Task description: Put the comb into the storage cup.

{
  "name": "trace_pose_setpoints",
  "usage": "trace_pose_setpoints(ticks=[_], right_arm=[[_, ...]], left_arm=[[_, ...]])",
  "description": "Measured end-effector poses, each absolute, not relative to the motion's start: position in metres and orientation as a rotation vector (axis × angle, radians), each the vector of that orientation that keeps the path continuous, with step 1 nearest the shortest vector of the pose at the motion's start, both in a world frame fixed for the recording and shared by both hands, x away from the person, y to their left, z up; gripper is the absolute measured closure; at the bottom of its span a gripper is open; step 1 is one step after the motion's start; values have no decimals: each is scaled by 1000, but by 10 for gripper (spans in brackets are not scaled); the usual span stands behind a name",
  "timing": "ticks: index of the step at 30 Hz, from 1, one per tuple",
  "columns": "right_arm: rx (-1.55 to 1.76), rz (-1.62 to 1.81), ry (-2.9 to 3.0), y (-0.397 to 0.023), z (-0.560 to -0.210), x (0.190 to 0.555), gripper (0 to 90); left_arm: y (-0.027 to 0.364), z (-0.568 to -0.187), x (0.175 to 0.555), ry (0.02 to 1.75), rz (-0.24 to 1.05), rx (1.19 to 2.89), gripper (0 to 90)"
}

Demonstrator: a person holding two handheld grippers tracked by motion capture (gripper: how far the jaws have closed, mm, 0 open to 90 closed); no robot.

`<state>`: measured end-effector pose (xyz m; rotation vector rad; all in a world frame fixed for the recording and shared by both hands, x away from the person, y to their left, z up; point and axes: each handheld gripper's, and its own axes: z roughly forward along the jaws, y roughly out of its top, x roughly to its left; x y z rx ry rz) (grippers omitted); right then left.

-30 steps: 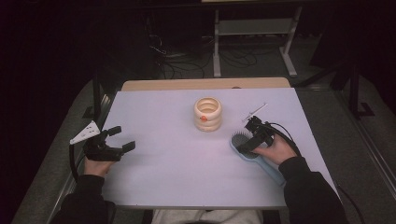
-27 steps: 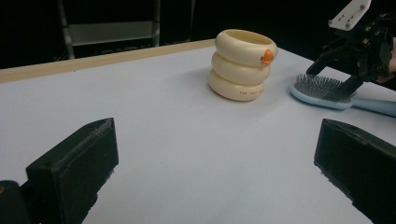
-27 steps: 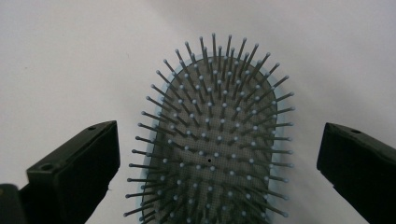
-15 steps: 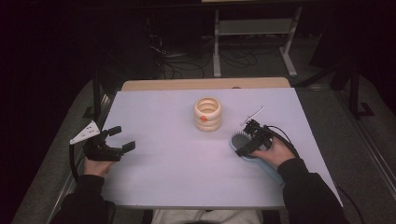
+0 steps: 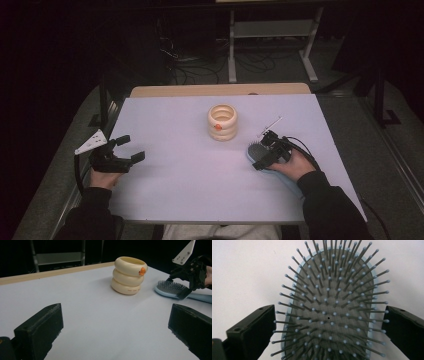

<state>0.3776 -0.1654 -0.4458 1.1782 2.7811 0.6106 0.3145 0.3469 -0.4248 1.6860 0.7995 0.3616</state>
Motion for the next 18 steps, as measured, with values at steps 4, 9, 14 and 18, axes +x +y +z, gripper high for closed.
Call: trace_pose_setpoints(ticks=[4,9,14,18], right_arm=[[1183,609,2781,-166,-448,377,0],[1182,616,2770,-166,-448,376,0],[1152,579,2752,-163,-449,373,10],[1152,590,2730,-164,-447,372,77]], left_arm=[[347,-425,315,799,362,1684,0],[347,-425,314,798,363,1684,0],[347,-425,314,798,363,1683,0],[347,-425,314,797,363,1683,0]])
